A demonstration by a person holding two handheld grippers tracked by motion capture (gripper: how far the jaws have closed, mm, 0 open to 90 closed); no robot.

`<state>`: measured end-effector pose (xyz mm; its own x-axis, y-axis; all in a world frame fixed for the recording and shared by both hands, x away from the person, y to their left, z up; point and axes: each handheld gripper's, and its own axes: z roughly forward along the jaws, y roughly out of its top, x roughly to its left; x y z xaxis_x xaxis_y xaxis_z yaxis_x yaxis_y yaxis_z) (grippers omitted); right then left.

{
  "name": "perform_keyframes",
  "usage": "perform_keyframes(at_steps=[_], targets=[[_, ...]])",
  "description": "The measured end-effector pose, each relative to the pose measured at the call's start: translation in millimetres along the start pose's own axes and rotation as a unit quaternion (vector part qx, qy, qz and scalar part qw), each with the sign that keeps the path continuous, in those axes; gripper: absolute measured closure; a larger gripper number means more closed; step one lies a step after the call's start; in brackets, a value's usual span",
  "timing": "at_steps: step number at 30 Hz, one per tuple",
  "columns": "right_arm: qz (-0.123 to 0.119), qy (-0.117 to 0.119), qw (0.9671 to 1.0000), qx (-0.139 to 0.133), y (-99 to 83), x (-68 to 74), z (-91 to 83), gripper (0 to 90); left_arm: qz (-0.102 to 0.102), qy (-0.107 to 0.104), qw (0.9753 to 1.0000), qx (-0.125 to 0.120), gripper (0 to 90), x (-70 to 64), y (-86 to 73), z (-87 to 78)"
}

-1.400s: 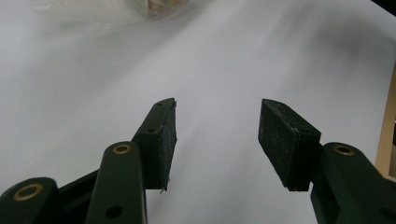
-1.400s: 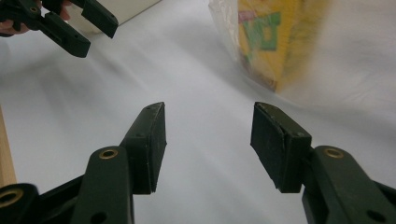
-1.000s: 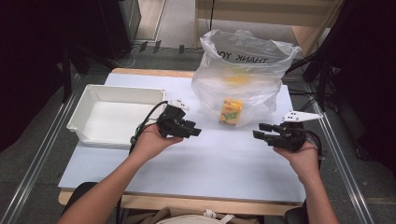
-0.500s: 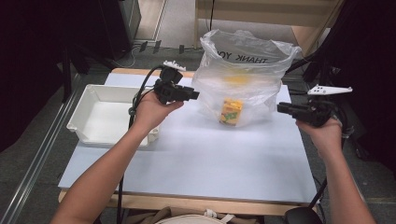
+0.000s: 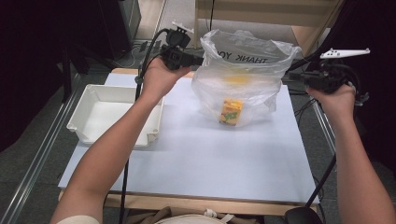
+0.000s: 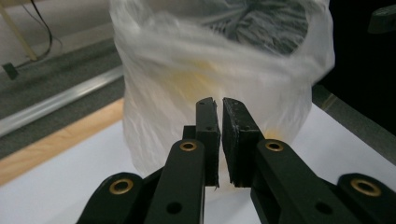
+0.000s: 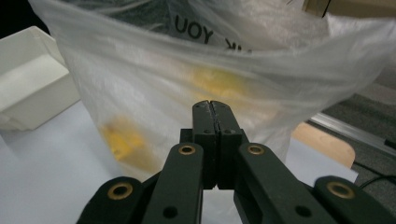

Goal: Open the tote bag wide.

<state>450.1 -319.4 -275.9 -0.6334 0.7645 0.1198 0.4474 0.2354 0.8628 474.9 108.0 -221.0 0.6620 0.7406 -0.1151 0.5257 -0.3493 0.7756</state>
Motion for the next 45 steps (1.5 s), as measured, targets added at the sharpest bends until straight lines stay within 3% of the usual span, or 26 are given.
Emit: perform_keyframes(at_steps=[6, 9, 14, 22, 29, 32, 36, 45], targets=[[-0.017, 0.0, 0.9998, -0.01, 36.8, -4.8, 4.8, 90.0, 0.007, 0.021, 0.9997, -0.004, 86.6, -0.6, 34.4, -2.1], [-0.018, 0.002, 0.9997, -0.014, 52.6, -8.4, 10.6, 90.0, 0.004, 0.025, 0.9997, -0.006, 86.7, 0.6, 49.4, 2.1], [-0.022, 0.003, 0.9997, -0.014, 74.5, -10.5, 26.6, 90.0, 0.007, 0.051, 0.9987, 0.0, 87.5, 0.4, 71.3, 15.4], [-0.017, 0.005, 0.9998, 0.0, 89.1, -13.2, 56.6, 90.0, 0.017, 0.083, 0.9962, 0.02, 90.0, -4.1, 94.5, 45.1], [-0.011, 0.004, 0.9999, -0.008, 95.3, -16.6, 79.7, 90.0, 0.005, 0.087, 0.9958, 0.026, 90.0, -12.5, 109.3, 71.8], [-0.013, 0.003, 0.9999, -0.01, 98.1, -14.3, 88.1, 90.0, -0.008, 0.082, 0.9963, 0.024, 90.0, -15.1, 112.8, 83.8], [-0.009, -0.001, 0.9999, 0.004, 98.0, -12.6, 101.7, 90.0, -0.011, 0.083, 0.9959, 0.033, 90.0, -17.8, 110.4, 98.0], [0.009, 0.005, 0.9994, 0.034, 76.2, -15.8, 113.0, 90.0, -0.017, 0.075, 0.9948, 0.067, 90.0, -7.9, 85.2, 108.1]])
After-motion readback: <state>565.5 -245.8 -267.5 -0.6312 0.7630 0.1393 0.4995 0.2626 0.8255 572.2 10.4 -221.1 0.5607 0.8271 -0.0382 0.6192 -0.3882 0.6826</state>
